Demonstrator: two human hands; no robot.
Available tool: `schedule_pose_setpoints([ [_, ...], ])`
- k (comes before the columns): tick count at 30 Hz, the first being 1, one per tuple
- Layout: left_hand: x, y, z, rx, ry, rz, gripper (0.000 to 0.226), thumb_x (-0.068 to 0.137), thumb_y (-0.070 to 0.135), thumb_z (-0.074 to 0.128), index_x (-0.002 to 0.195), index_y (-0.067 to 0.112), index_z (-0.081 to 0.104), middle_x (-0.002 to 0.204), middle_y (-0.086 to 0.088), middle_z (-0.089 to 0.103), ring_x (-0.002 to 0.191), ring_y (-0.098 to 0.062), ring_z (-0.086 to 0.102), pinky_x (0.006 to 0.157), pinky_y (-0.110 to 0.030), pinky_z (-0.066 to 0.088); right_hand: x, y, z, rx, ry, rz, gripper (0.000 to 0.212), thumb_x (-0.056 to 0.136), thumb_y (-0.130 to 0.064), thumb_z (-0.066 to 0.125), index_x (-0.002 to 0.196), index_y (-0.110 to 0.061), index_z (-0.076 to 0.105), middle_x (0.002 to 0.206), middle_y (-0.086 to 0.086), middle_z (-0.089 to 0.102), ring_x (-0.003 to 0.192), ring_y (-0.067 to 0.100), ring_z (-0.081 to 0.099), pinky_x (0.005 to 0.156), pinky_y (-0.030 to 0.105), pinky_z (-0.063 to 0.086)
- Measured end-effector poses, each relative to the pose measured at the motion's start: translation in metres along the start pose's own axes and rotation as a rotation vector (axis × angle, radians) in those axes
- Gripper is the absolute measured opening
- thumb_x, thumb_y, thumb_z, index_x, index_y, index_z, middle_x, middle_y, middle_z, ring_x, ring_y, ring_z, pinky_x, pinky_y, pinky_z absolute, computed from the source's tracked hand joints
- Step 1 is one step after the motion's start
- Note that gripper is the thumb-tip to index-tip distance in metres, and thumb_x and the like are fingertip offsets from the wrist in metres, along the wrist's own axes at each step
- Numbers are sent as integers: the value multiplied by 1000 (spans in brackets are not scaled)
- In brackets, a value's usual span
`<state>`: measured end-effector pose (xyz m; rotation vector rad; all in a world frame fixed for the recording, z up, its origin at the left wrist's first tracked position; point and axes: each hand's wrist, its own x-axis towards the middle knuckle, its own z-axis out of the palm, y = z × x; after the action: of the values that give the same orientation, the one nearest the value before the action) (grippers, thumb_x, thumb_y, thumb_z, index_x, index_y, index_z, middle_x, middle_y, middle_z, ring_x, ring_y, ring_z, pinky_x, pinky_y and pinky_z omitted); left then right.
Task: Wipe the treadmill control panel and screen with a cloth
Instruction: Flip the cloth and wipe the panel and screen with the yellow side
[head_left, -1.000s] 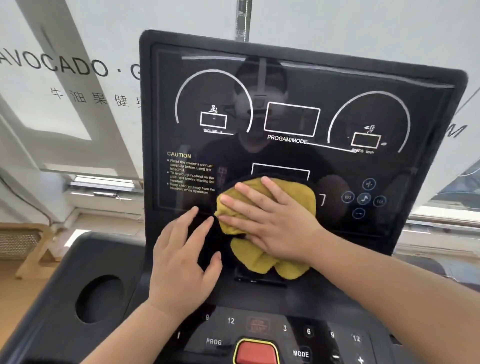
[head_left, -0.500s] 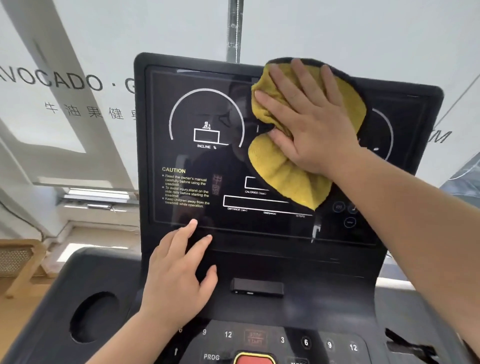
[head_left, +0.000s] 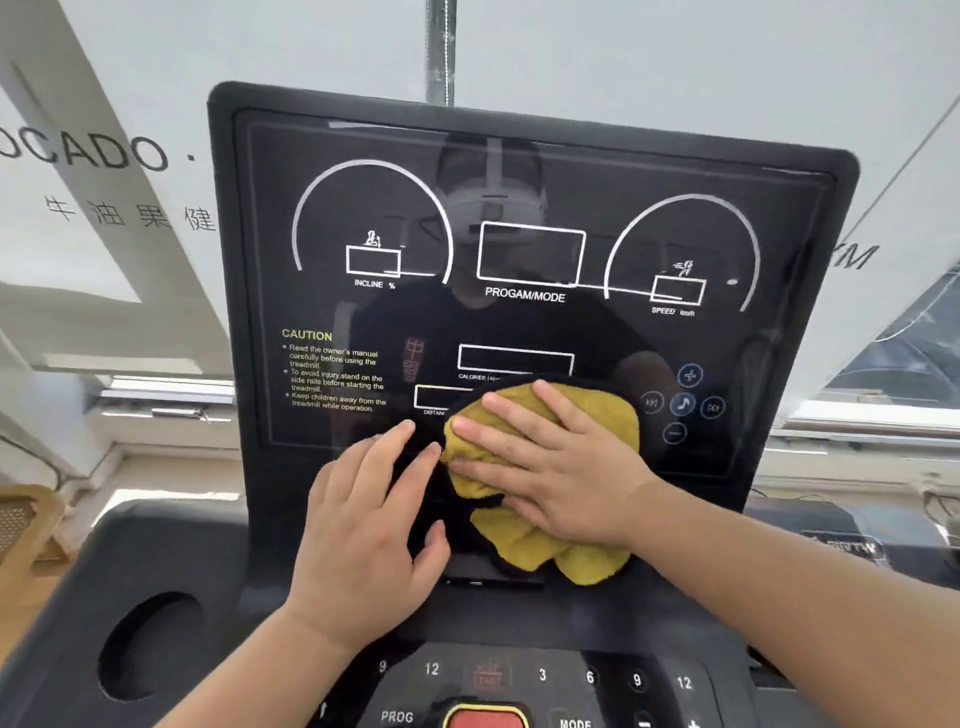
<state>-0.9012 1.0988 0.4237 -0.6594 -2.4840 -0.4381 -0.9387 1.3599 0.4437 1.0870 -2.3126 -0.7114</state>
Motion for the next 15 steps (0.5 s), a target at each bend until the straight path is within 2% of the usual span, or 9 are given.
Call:
schedule_pose_setpoints([
  [3, 4, 8, 5, 3, -64, 6, 62, 76, 40, 65, 132, 13, 66, 146, -10, 53, 128, -32, 50, 101, -49, 44, 1, 34, -8, -6, 1, -31, 61, 105, -50, 39, 163, -35, 24, 172, -2, 15, 159, 29, 12, 128, 57, 5],
  [10, 7, 14, -1, 26, -179, -47, 64, 77, 46, 60, 133, 15, 64, 148, -7, 49, 130, -32, 50, 101, -52, 48, 42, 165, -63, -29, 65, 340, 65, 103, -58, 37, 163, -37, 22, 173, 1, 13, 159, 35, 8, 125, 65, 2],
  [12, 6, 12, -2, 8, -187, -48, 63, 78, 46, 59, 133, 16, 63, 149, -6, 49, 131, -31, 50, 102, -52, 48, 51, 171, -69, -25, 81, 435, 65, 104, -60, 35, 163, -37, 22, 173, 2, 13, 159, 37, 9, 124, 67, 5],
  [15, 4, 11, -3, -65, -154, -58, 61, 79, 44, 59, 132, 15, 63, 148, -6, 51, 130, -31, 52, 104, -51, 48, 56, 146, -64, -21, 132, 537, 68, 103, -62, 37, 163, -32, 26, 173, 6, 16, 158, 39, 13, 124, 65, 10],
])
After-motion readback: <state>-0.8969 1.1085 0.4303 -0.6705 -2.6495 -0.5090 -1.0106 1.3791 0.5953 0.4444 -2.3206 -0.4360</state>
